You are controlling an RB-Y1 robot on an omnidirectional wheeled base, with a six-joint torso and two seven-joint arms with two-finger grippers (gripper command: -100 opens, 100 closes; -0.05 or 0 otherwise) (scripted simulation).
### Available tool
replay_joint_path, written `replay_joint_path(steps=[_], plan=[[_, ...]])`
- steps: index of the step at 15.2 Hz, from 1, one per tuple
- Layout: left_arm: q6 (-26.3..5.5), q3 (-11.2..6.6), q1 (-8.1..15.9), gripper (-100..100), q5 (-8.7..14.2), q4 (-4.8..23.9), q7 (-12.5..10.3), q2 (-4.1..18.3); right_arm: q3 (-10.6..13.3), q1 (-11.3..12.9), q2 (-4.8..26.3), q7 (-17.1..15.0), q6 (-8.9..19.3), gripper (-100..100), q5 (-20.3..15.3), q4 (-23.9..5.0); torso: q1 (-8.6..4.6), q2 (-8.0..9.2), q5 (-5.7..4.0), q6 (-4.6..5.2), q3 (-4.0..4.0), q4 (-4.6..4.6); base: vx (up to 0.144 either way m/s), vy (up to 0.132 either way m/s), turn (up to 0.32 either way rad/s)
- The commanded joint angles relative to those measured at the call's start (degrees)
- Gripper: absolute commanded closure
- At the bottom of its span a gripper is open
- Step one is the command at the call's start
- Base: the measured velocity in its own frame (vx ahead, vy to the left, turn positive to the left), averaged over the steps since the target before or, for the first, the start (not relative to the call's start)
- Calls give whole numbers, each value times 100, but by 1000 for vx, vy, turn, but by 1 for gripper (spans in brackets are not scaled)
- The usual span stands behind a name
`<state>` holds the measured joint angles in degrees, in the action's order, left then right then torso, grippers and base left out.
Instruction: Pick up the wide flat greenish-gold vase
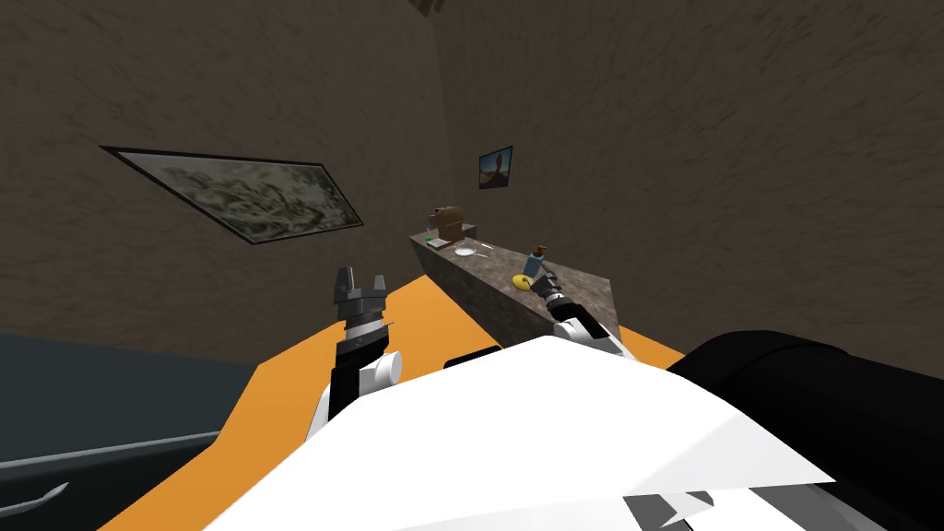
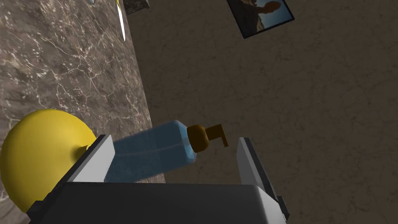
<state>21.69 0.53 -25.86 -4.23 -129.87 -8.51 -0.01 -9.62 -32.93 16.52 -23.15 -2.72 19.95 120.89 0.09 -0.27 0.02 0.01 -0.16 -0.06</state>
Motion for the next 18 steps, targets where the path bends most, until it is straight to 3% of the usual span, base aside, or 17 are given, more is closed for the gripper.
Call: replay_joint_path(steps=[1,2,4,7,9,10,11,12,13,15,16,18], plan=[[0,0,0,0,0,0,0,0,-36,-30,28,-90,168,-100,95,-36,0,0,0,0,0,0,50,27,-27],[0,0,0,0,0,0,0,0,-191,-84,149,-317,383,-100,348,-114,0,2,0,-2,1,0,58,30,-49],[0,0,0,0,0,0,0,0,-191,-84,149,-317,459,-100,348,-114,0,0,0,0,0,0,56,25,-42],[0,0,0,0,0,0,0,0,-514,-198,397,-739,919,-100,797,-268,-1,4,0,0,2,1,58,30,-61],[0,0,0,0,0,0,0,0,-514,-198,397,-795,1067,-100,870,-268,1,-2,1,0,-1,0,67,30,-40],[0,0,0,0,0,0,0,0,-681,-259,523,-1024,1251,-100,1097,-341,0,0,0,-2,0,0,66,30,-40],[0,0,0,0,0,0,0,0,-681,-259,523,-1044,1382,-100,1136,-341,0,-2,0,-1,-1,0,70,32,-46],[0,0,0,0,0,0,0,0,-681,-259,523,-1044,1382,-100,1136,-341,0,-2,0,0,-1,-1,46,22,-20],[0,0,0,0,0,0,0,0,-850,-321,648,-1265,1554,-100,1361,-412,-2,2,0,-1,1,0,53,28,-37],[0,0,0,0,0,0,0,0,-850,-321,648,-1298,1703,-100,1402,-412,-1,3,0,-1,1,1,49,27,-33],[0,0,1,0,0,0,0,0,-1021,-384,770,-1534,1879,-100,1640,-478,-2,5,0,-2,3,1,53,27,-18],[0,0,0,0,0,0,0,0,-1021,-384,770,-1557,2028,-100,1666,-478,-1,3,0,-1,2,1,50,27,-26]])
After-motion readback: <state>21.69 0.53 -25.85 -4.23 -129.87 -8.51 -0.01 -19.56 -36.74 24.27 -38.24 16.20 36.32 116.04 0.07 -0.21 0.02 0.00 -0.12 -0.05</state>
